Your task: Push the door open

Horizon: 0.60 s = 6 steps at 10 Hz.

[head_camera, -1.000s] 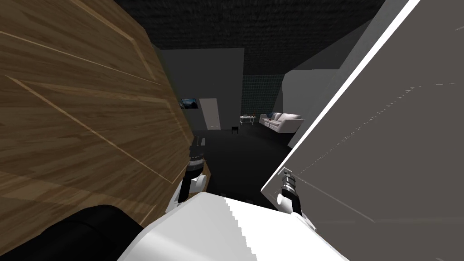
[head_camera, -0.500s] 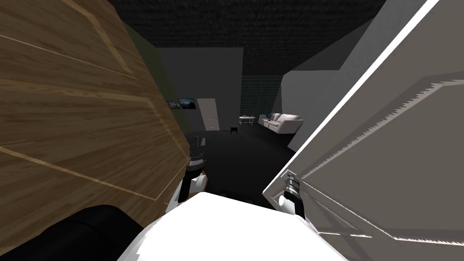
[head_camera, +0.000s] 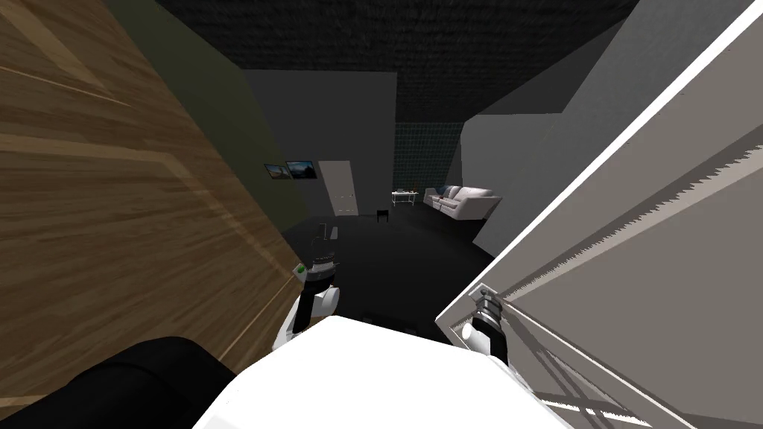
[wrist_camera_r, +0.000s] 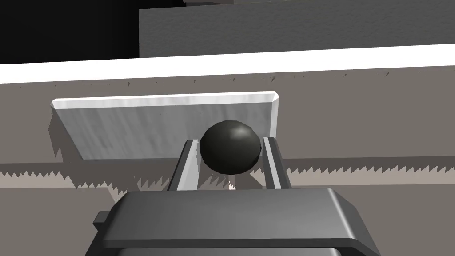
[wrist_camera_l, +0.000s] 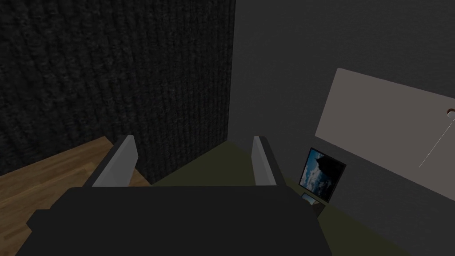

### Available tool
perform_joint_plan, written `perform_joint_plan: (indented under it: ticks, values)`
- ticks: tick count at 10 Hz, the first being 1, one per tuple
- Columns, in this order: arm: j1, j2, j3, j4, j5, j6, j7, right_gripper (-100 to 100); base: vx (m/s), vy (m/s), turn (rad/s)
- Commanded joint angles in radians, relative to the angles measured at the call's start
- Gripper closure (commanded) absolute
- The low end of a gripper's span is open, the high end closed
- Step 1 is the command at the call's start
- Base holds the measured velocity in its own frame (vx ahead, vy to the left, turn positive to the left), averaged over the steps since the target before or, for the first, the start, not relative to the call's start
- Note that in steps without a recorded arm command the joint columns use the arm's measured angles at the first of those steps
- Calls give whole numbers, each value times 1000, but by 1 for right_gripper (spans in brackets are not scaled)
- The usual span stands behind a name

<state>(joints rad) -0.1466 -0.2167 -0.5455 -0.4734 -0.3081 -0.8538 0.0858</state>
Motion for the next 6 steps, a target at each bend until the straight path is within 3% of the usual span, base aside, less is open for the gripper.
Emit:
perform_joint_plan:
  ticks: [1, 3, 4, 5, 6]
  values:
    - [8, -4, -17, -13, -10, 3, 8, 100, 205, -37, -40]
    - [8, -4, -17, -13, -10, 3, 8, 100, 86, -20, -11]
    - [9, -7, -34, -10, -21, 2, 15, 100, 110, -28, -25]
    - [17, 3, -26, -29, -16, 10, 14, 100, 67, -15, -15]
    - [21, 1, -44, -30, -28, 12, 24, 100, 105, -37, -33]
